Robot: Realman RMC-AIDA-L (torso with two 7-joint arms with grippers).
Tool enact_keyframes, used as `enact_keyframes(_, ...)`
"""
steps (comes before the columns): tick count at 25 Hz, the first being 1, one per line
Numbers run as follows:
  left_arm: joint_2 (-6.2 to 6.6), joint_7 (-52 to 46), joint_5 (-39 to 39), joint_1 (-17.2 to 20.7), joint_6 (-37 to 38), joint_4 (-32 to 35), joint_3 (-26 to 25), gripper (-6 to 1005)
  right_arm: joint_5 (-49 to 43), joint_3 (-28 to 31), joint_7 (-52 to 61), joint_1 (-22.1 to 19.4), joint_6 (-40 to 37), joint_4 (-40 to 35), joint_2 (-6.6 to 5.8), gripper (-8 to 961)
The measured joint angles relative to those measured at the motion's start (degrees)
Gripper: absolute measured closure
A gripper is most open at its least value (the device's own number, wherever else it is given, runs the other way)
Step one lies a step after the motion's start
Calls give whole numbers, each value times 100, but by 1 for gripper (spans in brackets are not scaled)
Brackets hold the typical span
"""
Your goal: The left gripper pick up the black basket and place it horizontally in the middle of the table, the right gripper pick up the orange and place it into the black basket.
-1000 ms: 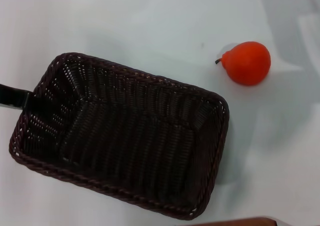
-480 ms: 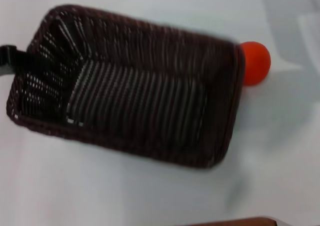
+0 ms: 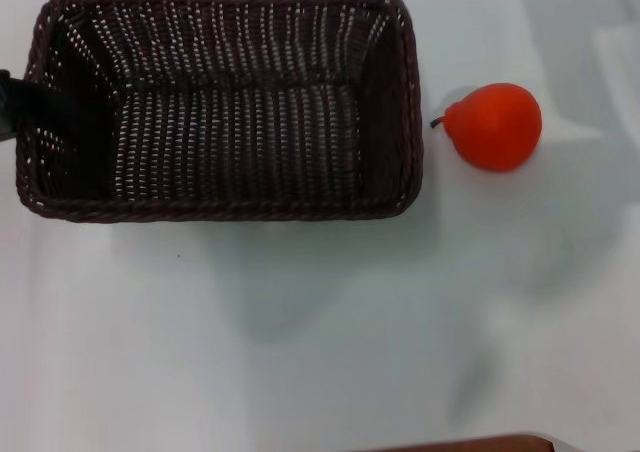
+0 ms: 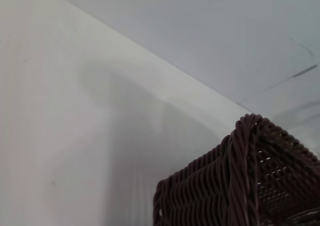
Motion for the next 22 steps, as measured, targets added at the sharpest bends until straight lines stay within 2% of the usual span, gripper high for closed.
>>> enact_keyframes(7,-5,-15,-558,280,623,568,483,824,0,0,0,-16,1,-6,1,234)
enact_keyframes(12,3,-26,-643,292,778,817,531,801,0,0,0,-25,1,-21,1,240)
enact_keyframes(16,18,-19,-696,306,781,926,499,607,0,0,0,-26,1,-30,1,244)
enact_keyframes(22,33,14,-726,370,717,926,476,488,-8,-21,47,-34,-1,-53,-2,251)
